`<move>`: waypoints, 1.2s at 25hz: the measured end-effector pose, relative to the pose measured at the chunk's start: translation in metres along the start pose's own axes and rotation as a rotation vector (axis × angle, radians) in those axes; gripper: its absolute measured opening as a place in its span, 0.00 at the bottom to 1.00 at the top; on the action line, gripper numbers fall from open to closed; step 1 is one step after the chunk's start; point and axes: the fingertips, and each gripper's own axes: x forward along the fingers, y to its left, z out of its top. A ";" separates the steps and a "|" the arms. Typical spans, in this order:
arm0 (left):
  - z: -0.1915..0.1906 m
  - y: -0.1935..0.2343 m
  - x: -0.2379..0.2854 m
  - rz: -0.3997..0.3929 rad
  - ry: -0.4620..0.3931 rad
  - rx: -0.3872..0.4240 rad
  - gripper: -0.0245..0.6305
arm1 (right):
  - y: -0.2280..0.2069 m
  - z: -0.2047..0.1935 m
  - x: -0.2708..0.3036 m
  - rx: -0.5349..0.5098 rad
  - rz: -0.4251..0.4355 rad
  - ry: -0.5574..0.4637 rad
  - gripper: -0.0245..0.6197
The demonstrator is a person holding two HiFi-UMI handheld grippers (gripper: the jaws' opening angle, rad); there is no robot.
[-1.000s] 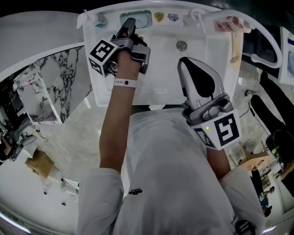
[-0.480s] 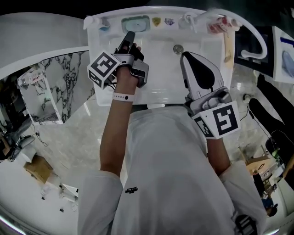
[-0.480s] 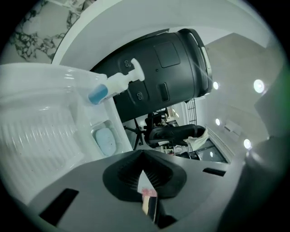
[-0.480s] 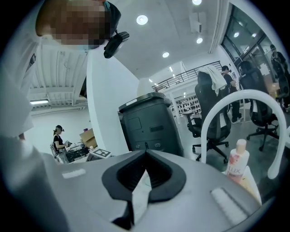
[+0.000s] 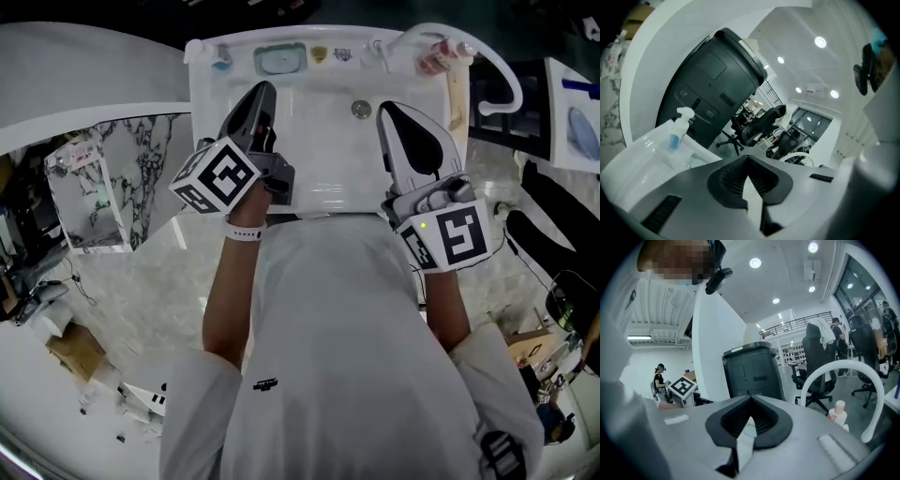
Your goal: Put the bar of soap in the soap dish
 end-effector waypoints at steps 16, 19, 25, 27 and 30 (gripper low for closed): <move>0.030 -0.065 -0.083 0.033 -0.084 0.488 0.05 | -0.008 0.025 -0.018 -0.082 -0.043 -0.025 0.04; 0.035 -0.075 -0.093 0.042 -0.097 0.545 0.05 | -0.011 0.030 -0.021 -0.104 -0.051 -0.026 0.04; 0.037 -0.085 -0.105 0.045 -0.091 0.624 0.05 | -0.014 0.040 -0.027 -0.136 -0.059 -0.038 0.04; 0.037 -0.086 -0.109 0.047 -0.099 0.623 0.05 | -0.015 0.041 -0.030 -0.138 -0.063 -0.043 0.04; 0.040 -0.088 -0.113 0.049 -0.106 0.627 0.05 | -0.017 0.042 -0.035 -0.138 -0.071 -0.049 0.04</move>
